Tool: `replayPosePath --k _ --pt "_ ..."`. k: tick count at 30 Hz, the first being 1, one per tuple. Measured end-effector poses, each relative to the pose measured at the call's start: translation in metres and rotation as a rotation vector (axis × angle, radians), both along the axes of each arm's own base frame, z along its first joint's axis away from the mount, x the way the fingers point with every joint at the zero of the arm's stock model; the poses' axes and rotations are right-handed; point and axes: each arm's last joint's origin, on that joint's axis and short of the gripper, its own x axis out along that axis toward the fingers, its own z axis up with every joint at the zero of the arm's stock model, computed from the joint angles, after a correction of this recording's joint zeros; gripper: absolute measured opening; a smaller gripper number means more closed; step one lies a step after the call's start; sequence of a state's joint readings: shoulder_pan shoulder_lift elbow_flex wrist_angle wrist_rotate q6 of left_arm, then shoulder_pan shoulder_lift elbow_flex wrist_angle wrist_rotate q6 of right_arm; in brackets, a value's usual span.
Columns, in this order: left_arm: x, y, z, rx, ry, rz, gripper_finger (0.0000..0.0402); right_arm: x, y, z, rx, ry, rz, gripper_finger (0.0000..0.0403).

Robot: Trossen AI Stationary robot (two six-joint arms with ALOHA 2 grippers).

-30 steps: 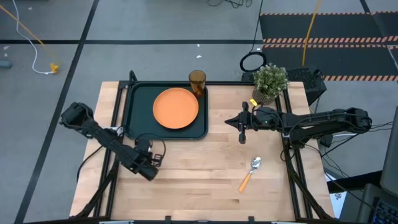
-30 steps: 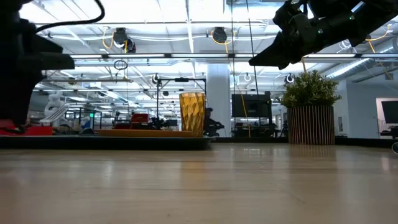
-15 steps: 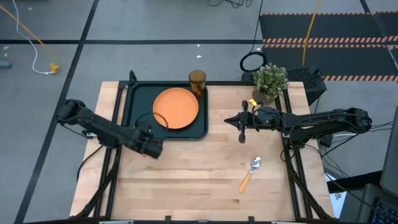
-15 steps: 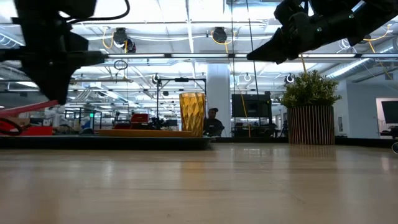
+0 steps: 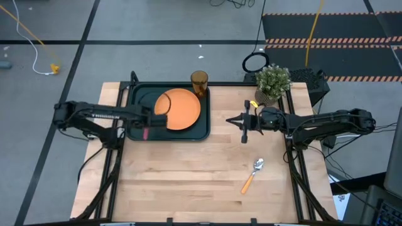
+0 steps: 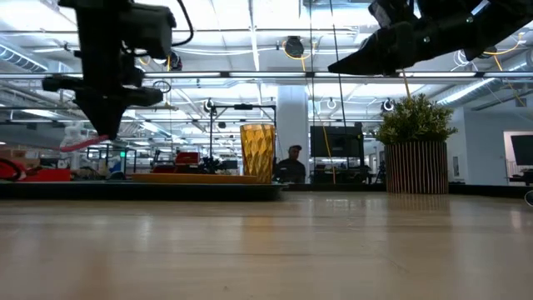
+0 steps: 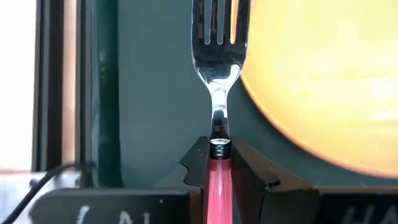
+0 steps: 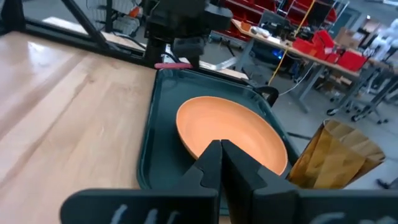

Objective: Pick and place plate/cup/fork/spoon on tray
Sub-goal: Put the pink fork on the black tray to the left of the orange plate

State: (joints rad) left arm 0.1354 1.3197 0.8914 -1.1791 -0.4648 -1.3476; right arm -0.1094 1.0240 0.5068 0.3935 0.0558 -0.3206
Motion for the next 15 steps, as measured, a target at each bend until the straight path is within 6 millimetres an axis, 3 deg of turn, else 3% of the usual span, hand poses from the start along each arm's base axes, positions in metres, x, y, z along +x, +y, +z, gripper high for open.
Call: replayPosePath --k 6,15 --pt "-0.003 0.031 -0.010 0.004 -0.011 0.009 0.0047 -0.003 0.000 0.004 -0.036 -0.011 0.003 0.0000" --pt "-0.013 0.054 -0.037 0.004 -0.050 0.035 0.0047 -0.015 0.002 0.006 -0.001 0.030 -0.003 0.0000"
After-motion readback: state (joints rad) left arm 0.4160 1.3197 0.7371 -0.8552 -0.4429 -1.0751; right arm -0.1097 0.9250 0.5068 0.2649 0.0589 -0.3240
